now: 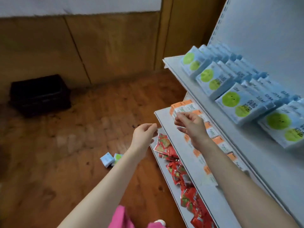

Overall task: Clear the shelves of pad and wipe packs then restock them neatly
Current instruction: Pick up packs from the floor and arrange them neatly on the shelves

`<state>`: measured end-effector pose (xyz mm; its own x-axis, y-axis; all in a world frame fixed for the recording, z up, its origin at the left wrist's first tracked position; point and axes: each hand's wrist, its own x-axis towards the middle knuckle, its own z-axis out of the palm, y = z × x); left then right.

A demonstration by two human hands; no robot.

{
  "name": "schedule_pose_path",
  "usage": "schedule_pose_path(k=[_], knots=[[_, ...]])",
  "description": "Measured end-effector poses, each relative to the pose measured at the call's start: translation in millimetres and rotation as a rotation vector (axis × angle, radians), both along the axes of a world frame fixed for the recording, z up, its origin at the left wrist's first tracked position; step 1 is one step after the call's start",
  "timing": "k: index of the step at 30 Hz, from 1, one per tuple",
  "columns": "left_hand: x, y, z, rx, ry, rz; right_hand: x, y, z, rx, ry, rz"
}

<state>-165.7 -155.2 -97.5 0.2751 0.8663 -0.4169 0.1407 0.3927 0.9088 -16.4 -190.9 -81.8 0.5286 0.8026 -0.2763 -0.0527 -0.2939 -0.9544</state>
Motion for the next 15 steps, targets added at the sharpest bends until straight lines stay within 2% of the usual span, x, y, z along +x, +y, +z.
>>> schedule_pose_path(k=[8, 15], knots=[[-132.6, 71.5, -42.4, -0.093, 0.067, 0.184, -114.8, 92.7, -47.0, -0.142, -0.043, 0.154], [-206.1, 122.2, -91.5, -0.211, 0.134, 0.251, -183.5, 144.7, -97.3, -0.29, 0.01, 0.2]])
